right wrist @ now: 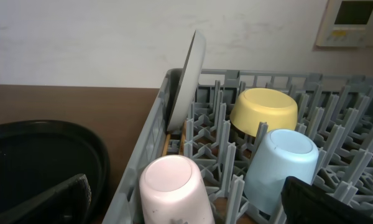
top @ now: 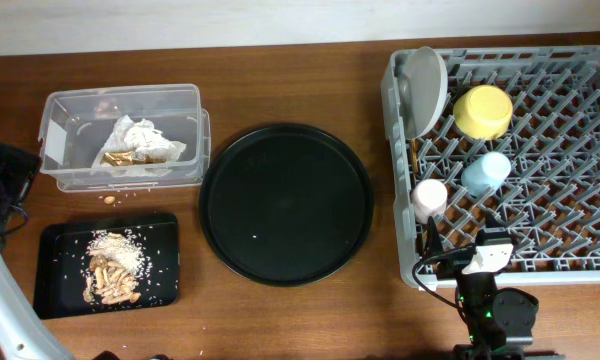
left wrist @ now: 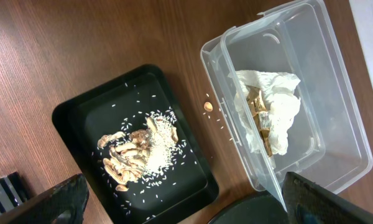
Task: Sort waste into correct bins and load items into the dishwasher rack
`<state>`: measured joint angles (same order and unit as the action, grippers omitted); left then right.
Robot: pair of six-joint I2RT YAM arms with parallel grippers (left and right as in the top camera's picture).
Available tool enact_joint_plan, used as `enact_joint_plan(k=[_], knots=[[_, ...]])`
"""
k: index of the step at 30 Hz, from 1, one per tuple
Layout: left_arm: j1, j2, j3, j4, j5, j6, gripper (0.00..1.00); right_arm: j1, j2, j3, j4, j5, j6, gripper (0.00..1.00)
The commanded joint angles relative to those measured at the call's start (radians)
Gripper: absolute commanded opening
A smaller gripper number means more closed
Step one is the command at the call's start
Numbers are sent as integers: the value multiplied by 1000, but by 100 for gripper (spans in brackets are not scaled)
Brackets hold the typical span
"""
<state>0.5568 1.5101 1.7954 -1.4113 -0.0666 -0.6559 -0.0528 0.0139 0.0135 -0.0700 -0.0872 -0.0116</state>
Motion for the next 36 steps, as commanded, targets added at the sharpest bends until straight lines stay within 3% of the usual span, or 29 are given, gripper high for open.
enact_joint_plan(k=[1, 13, 19, 23, 27, 33, 36], knots=[[3, 0, 2, 0, -4, -3, 99, -6, -11, -8, -2, 13, -7, 99], [3, 2, 2, -2, -35, -2, 99, -6, -11, -8, -2, 13, -7, 99], [2, 0, 1, -158, -21, -3, 99, -6, -11, -8, -2, 13, -7, 99], [-32, -27, -58, -157, -1, -3, 99, -6, -11, -8, -2, 13, -7, 99], [-141, -132, -237, 18, -1, -2, 99, -6, -11, -8, -2, 13, -7, 99], [-386, -421, -703, 529, -60, -2, 99, -6, -11, -8, -2, 13, -7, 99], [-479, -568, -890, 569, -137, -2, 99, -6, -11, -8, -2, 13, -7, 99]])
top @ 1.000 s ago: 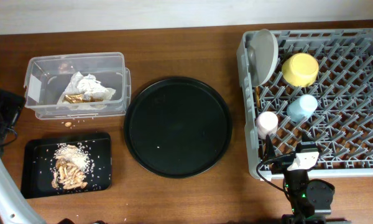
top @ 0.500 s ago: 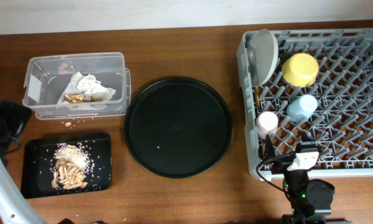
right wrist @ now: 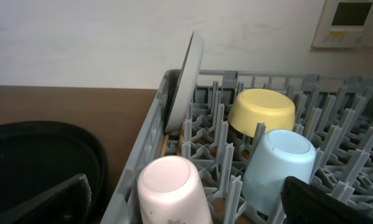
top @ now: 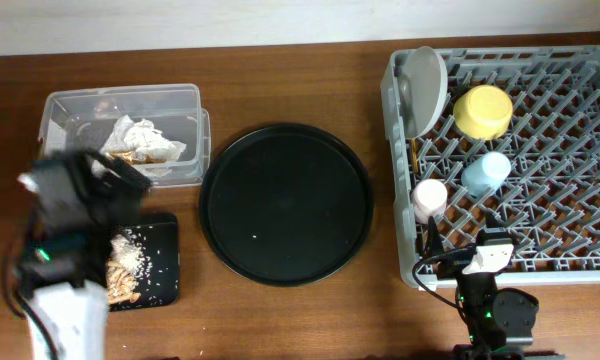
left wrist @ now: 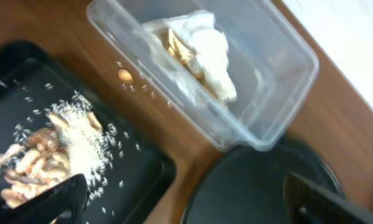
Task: Sort waste into correct bins and load items into the dishwasher rack
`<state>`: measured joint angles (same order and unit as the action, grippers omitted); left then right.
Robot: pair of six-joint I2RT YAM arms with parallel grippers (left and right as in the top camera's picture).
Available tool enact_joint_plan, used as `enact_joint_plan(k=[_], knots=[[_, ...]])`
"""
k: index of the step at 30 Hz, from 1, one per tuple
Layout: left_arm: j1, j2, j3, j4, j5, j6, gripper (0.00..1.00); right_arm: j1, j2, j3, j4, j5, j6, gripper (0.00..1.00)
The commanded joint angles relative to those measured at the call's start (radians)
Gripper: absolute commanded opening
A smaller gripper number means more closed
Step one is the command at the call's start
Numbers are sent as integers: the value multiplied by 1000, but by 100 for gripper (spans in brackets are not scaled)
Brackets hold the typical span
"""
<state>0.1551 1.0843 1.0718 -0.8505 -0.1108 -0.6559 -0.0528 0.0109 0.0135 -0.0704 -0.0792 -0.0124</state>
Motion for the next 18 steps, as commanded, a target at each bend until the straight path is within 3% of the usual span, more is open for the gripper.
enact_joint_plan(k=[1, 8, 13, 18], knots=[[-97, -180, -212, 3, -92, -2, 99, -6, -8, -8, -2, 5, -6, 99], [-155, -424, -502, 93, -108, 38, 99, -6, -8, -8, -2, 5, -6, 99], [-155, -559, -642, 298, -56, 322, 99, -6, -8, -8, -2, 5, -6, 99], [-155, -592, -719, 485, 127, 577, 99, -6, -8, -8, -2, 5, -6, 99]])
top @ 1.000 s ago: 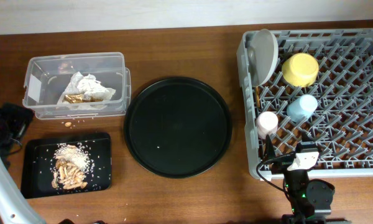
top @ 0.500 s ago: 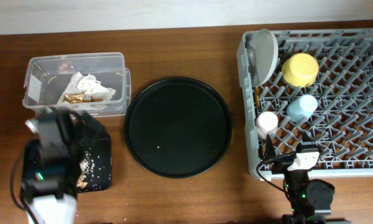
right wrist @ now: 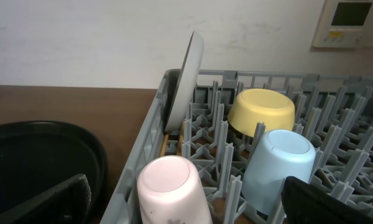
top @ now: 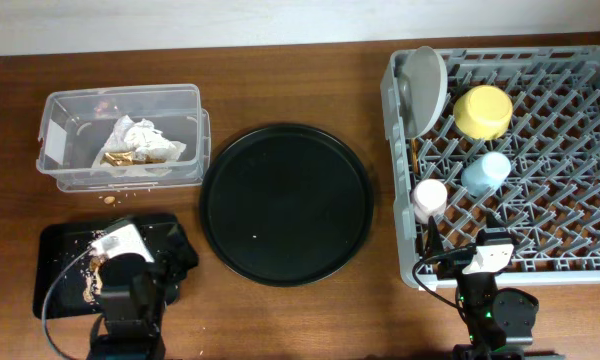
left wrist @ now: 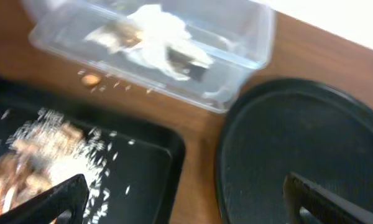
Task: Sort waste into correct bins and load items into the dishwasher rack
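A clear plastic bin [top: 70,110] at the back left holds crumpled paper and wrappers [left wrist: 158,46]. In front of it a black rectangular tray [top: 55,240] carries rice and nut-like scraps [left wrist: 43,152]. My left gripper [left wrist: 186,208] hangs open and empty low over that tray's right end [top: 140,262]. The grey dishwasher rack [top: 392,150] on the right holds a grey plate [right wrist: 186,81], a yellow bowl [right wrist: 262,111], a blue cup [right wrist: 278,168] and a pink cup [right wrist: 173,186]. My right gripper [right wrist: 186,211] stands open at the rack's front left corner, holding nothing.
A large round black tray [top: 285,205] lies bare between the bin and the rack. A stray nut and crumbs [left wrist: 87,79] sit on the wood between the bin and the rectangular tray. A wall panel [right wrist: 348,22] shows behind the rack.
My left arm was raised over the left side, between the bin and the rectangular tray; now it sits low at the table's front over that tray. The right arm has not moved.
My left arm was at the far left edge, its camera looking down on tray and bin. Then it stood raised over them. Now it is low at the front, open. The waste, the rack items and the right arm have not changed.
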`<state>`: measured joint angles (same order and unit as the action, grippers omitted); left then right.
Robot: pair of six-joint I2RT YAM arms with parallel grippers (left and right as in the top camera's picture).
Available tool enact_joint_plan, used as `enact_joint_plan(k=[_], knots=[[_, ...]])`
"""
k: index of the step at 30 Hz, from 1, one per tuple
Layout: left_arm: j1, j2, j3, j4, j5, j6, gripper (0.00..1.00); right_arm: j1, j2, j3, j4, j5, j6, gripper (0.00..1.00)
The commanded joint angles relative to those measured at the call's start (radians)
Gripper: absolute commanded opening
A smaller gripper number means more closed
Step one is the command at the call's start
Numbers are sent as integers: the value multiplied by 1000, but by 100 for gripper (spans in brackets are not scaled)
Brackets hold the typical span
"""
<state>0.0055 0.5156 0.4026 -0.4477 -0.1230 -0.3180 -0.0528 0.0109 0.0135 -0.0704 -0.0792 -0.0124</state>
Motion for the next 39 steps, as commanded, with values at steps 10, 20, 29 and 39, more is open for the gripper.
enact_joint_plan(k=[10, 20, 29, 39], knots=[[-6, -212, -241, 317, 161, 296, 99, -6, -8, -8, -2, 5, -6, 99], [-6, -361, -393, 508, 161, 296, 99, -6, -8, -8, -2, 5, -6, 99], [-6, -463, -394, 436, 117, 297, 99, -6, -8, -8, -2, 5, -6, 99], [-30, -511, -394, 364, 101, 297, 99, -6, -8, -8, -2, 5, -6, 99]])
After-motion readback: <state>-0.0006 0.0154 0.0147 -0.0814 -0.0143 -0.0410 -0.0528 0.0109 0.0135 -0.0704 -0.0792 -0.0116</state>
